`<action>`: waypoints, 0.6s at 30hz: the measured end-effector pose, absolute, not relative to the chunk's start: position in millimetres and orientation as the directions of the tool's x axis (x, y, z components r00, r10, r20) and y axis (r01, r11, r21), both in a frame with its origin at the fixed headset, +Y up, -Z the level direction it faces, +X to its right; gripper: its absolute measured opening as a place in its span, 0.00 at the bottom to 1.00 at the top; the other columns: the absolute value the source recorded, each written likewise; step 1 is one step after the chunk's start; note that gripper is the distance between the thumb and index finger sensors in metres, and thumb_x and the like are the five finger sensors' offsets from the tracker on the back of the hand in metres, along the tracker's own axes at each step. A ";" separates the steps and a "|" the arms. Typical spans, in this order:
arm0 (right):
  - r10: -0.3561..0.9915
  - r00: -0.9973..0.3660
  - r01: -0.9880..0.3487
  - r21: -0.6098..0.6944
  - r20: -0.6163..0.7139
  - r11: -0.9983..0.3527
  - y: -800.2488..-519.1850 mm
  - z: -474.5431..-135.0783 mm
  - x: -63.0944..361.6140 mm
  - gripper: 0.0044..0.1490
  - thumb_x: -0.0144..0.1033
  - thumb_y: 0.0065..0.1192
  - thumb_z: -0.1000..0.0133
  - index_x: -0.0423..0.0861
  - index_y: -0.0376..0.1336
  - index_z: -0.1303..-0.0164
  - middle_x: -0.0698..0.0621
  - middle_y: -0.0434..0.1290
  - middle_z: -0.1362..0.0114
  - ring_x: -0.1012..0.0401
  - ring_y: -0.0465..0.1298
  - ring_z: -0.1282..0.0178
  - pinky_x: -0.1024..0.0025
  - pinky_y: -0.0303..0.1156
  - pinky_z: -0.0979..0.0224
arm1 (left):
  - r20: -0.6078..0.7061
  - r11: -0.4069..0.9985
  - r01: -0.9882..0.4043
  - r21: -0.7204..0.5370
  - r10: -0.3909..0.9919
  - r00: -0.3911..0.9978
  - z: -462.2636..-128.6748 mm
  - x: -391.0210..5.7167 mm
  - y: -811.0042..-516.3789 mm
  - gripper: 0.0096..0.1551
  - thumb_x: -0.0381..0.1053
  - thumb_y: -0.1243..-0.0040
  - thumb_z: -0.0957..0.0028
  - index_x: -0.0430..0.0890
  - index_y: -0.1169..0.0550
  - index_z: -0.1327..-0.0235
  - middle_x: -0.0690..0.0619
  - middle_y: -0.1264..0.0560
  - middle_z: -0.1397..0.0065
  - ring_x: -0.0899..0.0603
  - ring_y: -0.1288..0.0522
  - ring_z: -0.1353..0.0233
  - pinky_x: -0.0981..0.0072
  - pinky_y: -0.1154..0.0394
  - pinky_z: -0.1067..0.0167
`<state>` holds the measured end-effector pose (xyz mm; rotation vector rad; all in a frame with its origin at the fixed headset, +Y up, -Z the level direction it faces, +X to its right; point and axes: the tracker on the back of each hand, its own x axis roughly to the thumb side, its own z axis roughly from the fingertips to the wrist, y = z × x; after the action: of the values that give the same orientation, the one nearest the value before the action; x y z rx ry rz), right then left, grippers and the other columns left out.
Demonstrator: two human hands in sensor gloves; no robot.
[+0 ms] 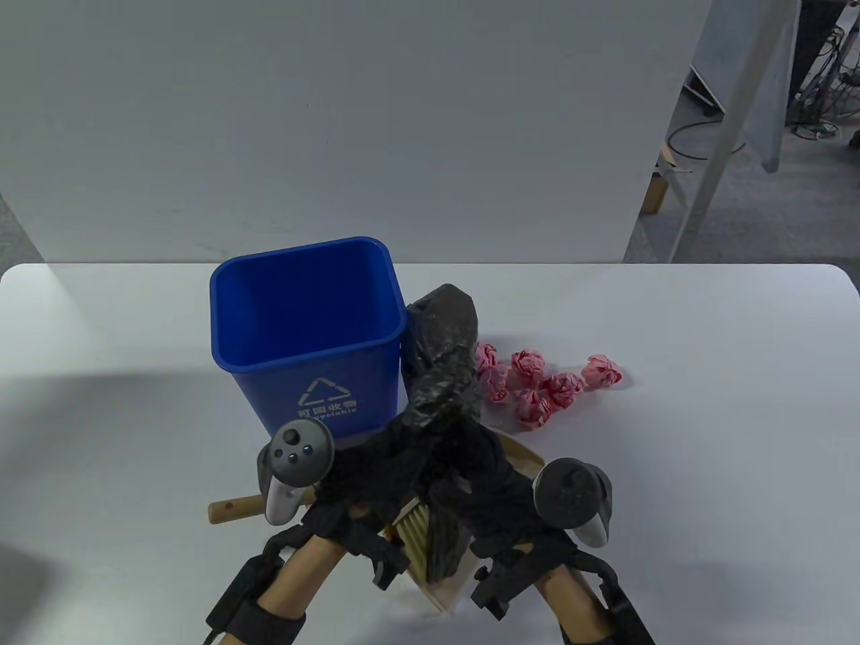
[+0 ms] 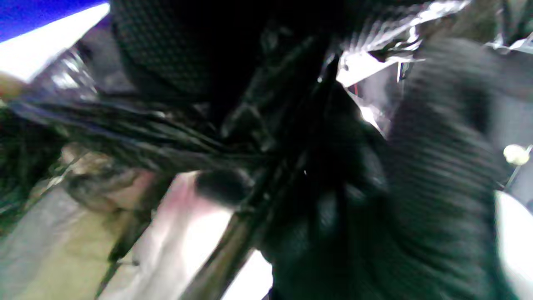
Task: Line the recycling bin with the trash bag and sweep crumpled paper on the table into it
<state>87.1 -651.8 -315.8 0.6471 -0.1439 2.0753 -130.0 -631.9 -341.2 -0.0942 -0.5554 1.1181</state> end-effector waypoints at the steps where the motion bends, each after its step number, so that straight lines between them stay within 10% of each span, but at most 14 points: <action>1: 0.723 -0.477 -0.794 0.108 0.499 -0.599 -653.9 -317.7 89.4 0.56 0.56 0.54 0.37 0.28 0.38 0.18 0.26 0.51 0.20 0.44 0.69 0.31 0.39 0.68 0.31 | 0.367 0.450 -0.801 -0.394 0.876 0.312 -343.0 -128.2 -635.2 0.34 0.57 0.48 0.37 0.45 0.35 0.20 0.42 0.28 0.21 0.44 0.12 0.42 0.53 0.15 0.51; 5: 0.727 -0.524 -0.798 0.043 0.444 -0.602 -657.4 -322.1 95.2 0.42 0.43 0.57 0.36 0.32 0.48 0.20 0.34 0.65 0.28 0.54 0.76 0.44 0.48 0.75 0.38 | 0.301 0.389 -0.785 -0.482 0.915 0.269 -344.1 -127.2 -638.5 0.34 0.55 0.50 0.36 0.44 0.36 0.18 0.39 0.29 0.20 0.42 0.14 0.42 0.50 0.17 0.50; 8: 0.716 -0.549 -0.805 -0.041 0.431 -0.592 -652.6 -323.3 102.9 0.28 0.37 0.57 0.36 0.39 0.62 0.28 0.42 0.77 0.38 0.59 0.82 0.57 0.54 0.80 0.46 | 0.355 0.504 -0.803 -0.318 0.849 0.392 -344.1 -137.9 -629.2 0.28 0.51 0.48 0.36 0.44 0.29 0.24 0.42 0.21 0.28 0.48 0.12 0.52 0.54 0.16 0.57; 18: 0.665 -0.713 -0.690 -0.390 0.221 -0.610 -639.5 -333.0 173.9 0.25 0.35 0.55 0.36 0.42 0.63 0.29 0.43 0.77 0.38 0.58 0.82 0.56 0.53 0.80 0.46 | 0.248 0.557 -0.802 0.215 0.763 0.597 -348.2 -202.4 -611.3 0.26 0.48 0.45 0.37 0.45 0.27 0.26 0.47 0.19 0.35 0.52 0.15 0.59 0.54 0.17 0.59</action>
<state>173.9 -639.5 -333.0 0.0694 -0.5845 2.2929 -202.4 -611.3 -348.2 0.3210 -0.1321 0.9263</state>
